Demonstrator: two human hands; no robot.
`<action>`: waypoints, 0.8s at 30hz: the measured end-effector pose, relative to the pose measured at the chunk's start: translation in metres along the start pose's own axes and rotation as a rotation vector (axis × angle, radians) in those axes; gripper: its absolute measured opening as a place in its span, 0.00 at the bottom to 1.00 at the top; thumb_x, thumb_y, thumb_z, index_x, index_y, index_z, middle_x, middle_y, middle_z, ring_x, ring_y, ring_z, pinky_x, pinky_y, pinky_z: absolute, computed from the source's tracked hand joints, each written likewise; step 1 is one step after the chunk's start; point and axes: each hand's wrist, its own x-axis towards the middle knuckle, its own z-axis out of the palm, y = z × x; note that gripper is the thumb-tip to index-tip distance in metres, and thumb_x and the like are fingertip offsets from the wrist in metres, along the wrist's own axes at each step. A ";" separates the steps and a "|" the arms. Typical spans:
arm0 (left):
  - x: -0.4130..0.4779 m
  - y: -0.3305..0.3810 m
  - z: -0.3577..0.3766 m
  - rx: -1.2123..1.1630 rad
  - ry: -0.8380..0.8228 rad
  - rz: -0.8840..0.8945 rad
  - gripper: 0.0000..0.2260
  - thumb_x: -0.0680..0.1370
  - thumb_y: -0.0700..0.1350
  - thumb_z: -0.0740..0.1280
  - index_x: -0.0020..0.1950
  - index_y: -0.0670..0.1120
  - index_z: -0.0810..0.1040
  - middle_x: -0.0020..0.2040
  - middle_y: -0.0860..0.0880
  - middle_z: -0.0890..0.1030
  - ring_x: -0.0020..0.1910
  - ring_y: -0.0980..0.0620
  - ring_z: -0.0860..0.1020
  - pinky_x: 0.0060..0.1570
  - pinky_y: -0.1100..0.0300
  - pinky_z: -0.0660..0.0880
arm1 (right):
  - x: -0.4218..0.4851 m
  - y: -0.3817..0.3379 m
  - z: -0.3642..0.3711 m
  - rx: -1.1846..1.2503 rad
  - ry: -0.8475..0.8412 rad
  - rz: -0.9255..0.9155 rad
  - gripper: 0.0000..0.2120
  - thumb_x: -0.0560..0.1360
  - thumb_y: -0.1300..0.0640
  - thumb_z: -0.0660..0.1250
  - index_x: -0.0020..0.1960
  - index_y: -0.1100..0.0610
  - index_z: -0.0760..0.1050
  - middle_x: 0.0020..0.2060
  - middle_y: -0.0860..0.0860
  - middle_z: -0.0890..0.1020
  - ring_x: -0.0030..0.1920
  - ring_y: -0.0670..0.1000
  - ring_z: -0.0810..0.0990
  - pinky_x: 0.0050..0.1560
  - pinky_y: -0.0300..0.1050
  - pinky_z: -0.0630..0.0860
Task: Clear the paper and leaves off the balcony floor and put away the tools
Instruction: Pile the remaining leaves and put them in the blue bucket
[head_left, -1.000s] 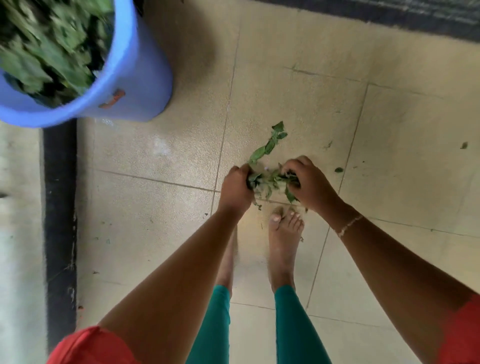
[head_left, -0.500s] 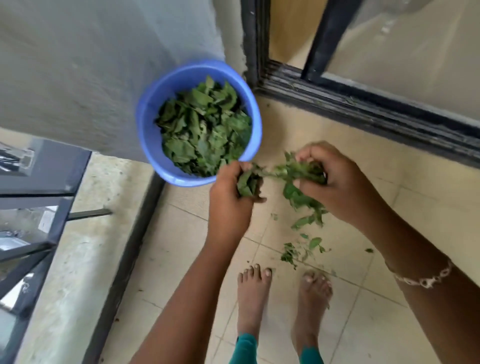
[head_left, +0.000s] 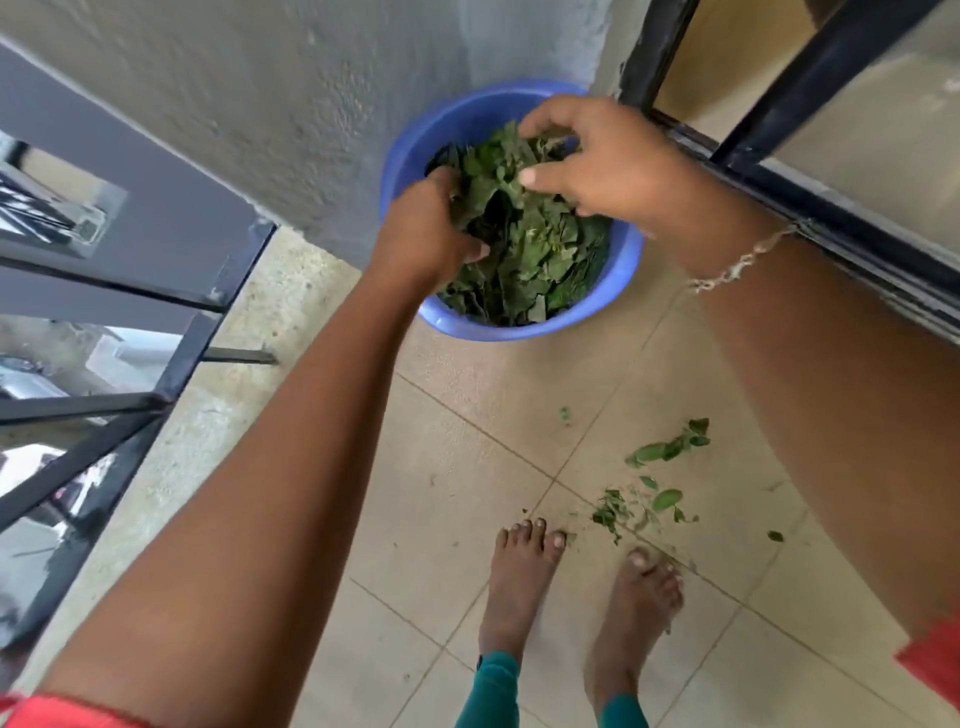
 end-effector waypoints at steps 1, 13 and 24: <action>-0.009 -0.002 0.002 0.037 0.082 0.027 0.25 0.71 0.40 0.71 0.67 0.41 0.70 0.62 0.41 0.76 0.61 0.43 0.73 0.59 0.55 0.67 | -0.004 0.006 -0.003 0.013 0.076 -0.018 0.17 0.75 0.57 0.67 0.63 0.55 0.73 0.58 0.52 0.76 0.48 0.52 0.78 0.53 0.47 0.77; -0.133 -0.046 0.173 0.106 -0.037 0.220 0.13 0.77 0.48 0.61 0.58 0.44 0.76 0.52 0.45 0.77 0.52 0.44 0.74 0.40 0.50 0.78 | -0.155 0.221 0.073 -0.037 0.241 0.609 0.15 0.74 0.69 0.59 0.58 0.61 0.76 0.57 0.58 0.79 0.55 0.54 0.77 0.54 0.41 0.71; -0.122 -0.054 0.315 0.420 -0.691 0.219 0.48 0.73 0.51 0.70 0.76 0.41 0.36 0.75 0.37 0.34 0.74 0.38 0.37 0.74 0.49 0.48 | -0.207 0.293 0.195 -0.393 -0.088 0.452 0.38 0.71 0.69 0.63 0.76 0.57 0.49 0.75 0.60 0.43 0.75 0.63 0.43 0.70 0.55 0.63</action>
